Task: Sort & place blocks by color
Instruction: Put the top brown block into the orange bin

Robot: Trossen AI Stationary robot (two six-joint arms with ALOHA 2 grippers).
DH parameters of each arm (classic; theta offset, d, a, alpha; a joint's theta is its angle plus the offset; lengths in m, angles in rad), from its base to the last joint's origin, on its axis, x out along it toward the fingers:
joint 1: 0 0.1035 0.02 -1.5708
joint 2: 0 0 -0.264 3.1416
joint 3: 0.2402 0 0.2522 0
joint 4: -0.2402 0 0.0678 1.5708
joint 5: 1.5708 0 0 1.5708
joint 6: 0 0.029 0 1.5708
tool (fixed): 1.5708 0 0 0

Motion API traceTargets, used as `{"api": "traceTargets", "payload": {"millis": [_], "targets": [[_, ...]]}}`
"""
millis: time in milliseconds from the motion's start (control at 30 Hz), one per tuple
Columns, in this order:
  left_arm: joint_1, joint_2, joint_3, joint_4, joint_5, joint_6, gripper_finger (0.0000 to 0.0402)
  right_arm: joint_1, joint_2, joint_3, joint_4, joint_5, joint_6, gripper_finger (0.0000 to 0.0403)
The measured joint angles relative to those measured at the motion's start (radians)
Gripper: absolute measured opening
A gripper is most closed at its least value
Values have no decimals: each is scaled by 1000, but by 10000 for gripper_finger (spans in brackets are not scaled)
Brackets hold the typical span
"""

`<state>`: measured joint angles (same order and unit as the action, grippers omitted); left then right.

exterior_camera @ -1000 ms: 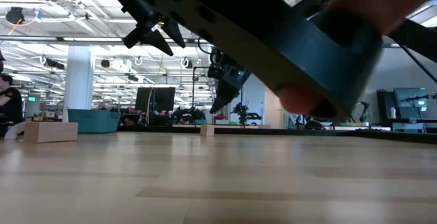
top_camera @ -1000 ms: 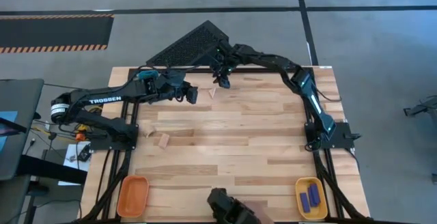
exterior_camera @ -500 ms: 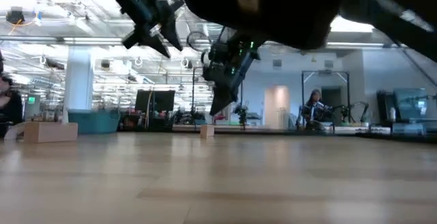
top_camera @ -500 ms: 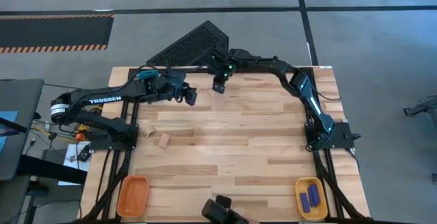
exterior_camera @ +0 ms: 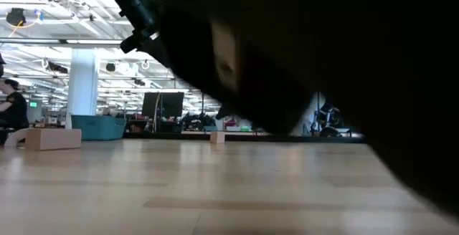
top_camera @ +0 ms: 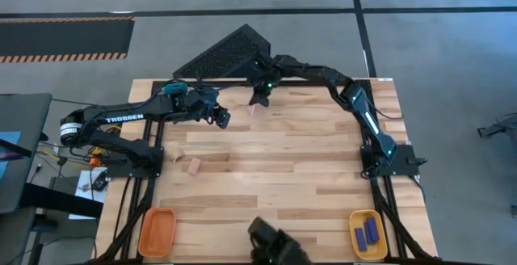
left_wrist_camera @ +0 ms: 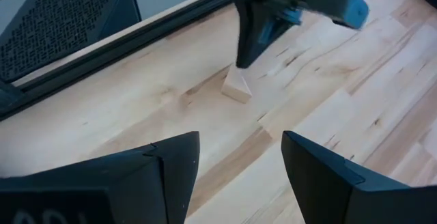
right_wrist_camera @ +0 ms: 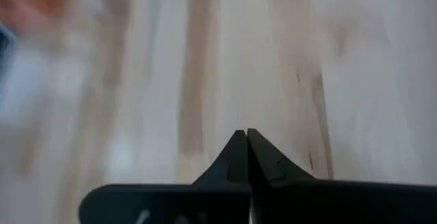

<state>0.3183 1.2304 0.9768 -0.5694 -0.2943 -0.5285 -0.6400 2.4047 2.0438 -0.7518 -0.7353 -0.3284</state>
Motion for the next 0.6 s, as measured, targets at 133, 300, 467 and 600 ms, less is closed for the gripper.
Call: {"api": "traceTargets", "payload": {"millis": [133,300,467,600], "targets": [[-2,0,0,-1,1,-15,194,-56,62,40,18,-176,179,2],[-3,0,0,-4,14,-15,194,-80,106,83,15,-244,296,2],[-3,0,0,-8,21,-16,194,-57,102,123,12,-170,447,1],[-3,0,0,-9,21,-38,194,-47,101,166,-10,-63,561,1]]}}
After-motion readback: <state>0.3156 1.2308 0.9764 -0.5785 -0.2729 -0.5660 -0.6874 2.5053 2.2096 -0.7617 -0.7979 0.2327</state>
